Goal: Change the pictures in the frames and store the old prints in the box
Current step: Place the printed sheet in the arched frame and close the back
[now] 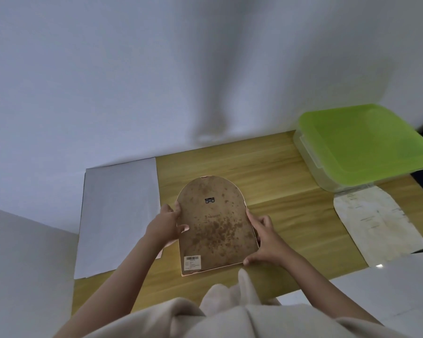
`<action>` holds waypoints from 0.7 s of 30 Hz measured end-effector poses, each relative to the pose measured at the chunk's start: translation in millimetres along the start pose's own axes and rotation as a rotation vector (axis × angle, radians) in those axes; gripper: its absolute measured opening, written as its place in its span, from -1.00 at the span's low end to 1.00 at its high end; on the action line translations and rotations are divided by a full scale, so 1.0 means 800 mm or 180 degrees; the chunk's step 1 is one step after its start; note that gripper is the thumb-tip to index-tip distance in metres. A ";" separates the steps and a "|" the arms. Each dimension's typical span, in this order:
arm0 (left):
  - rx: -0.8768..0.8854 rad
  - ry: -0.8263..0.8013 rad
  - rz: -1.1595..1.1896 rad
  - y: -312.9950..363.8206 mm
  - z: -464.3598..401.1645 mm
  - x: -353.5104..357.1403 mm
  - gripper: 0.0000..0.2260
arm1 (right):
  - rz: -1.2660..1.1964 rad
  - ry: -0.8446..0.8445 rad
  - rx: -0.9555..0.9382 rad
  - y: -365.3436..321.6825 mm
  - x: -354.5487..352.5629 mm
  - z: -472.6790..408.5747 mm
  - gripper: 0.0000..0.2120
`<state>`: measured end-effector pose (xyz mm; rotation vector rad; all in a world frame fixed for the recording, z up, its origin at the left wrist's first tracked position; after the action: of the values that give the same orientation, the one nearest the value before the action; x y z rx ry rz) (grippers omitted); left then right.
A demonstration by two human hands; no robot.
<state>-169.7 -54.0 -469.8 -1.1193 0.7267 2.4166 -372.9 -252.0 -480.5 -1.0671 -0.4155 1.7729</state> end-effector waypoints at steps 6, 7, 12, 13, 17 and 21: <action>0.0062 -0.0195 -0.0584 0.003 -0.001 -0.001 -0.19 | 0.0084 -0.0177 0.0016 -0.001 -0.001 -0.009 0.35; 0.0054 -0.0195 -0.0597 0.004 -0.002 0.000 -0.19 | 0.0104 -0.0203 0.0024 -0.001 -0.001 -0.010 0.35; 0.0066 -0.0407 -0.0574 0.013 0.002 0.003 0.05 | 0.0050 -0.0191 0.0054 -0.001 -0.008 -0.011 0.29; 0.0075 -0.0484 -0.0579 0.015 0.005 0.005 0.14 | 0.0097 -0.0172 0.0065 -0.003 -0.009 -0.011 0.28; 0.0104 -0.0593 -0.0510 0.018 0.014 0.008 0.33 | 0.0410 -0.0063 0.0173 -0.009 -0.008 -0.012 0.28; 0.0158 -0.0660 -0.0578 0.021 0.017 0.006 0.39 | 0.0894 -0.0114 0.0318 -0.019 -0.011 -0.017 0.34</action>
<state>-189.3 -58.6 -461.4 -0.8595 0.5878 2.3042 -352.1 -255.4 -473.2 -1.0641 -0.2026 2.0401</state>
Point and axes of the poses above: each hand's wrist, its own z-axis away from the middle knuckle, its own x-axis out of the palm, y = z × x, the point moved 3 cm from there along -z, towards the middle knuckle, and after that the axes turned 7 degrees about -y, right-handed, at the moved point
